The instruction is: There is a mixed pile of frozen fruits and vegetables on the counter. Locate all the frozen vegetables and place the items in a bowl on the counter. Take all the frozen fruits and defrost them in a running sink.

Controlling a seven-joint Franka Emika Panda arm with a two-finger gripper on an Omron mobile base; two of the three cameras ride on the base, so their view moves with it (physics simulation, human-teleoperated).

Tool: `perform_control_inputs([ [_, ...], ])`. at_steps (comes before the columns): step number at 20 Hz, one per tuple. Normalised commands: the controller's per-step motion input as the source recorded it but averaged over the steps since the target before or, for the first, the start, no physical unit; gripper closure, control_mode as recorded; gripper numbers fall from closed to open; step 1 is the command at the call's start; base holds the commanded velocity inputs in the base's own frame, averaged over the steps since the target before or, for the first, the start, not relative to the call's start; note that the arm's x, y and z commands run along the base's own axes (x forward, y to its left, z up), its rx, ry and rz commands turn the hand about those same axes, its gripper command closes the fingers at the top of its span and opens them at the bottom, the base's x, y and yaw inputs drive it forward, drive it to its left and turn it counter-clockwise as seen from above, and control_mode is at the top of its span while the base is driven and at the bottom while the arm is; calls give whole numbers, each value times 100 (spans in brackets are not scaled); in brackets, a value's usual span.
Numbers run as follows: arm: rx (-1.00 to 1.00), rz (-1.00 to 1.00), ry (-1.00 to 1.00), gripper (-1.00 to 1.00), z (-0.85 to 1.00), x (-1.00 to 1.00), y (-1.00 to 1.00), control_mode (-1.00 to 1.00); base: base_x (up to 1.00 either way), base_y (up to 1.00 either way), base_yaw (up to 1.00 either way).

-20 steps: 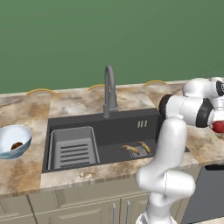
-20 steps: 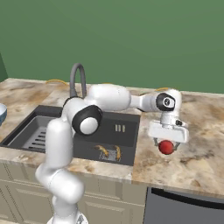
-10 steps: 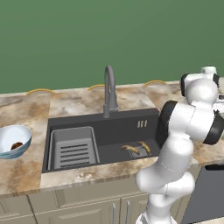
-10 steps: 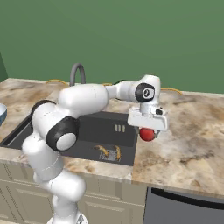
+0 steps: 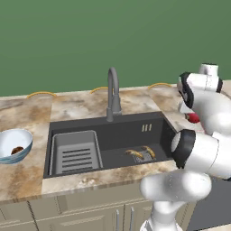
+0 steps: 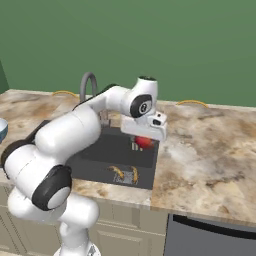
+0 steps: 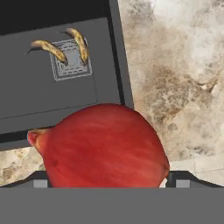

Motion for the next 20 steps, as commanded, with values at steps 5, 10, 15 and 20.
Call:
perform_control_inputs([
  [5, 0, 12, -26, 100, 10, -3, 98, -100, 0, 0, 0],
  [10, -10, 12, -21, 100, 1, -5, 100, -100, 0, 0, 0],
  [15, -17, 4, -7, 100, 0, -2, 100, -100, 0, 0, 0],
  [20, -16, 1, 0, 100, -3, 0, 100, -100, 0, 0, 0],
])
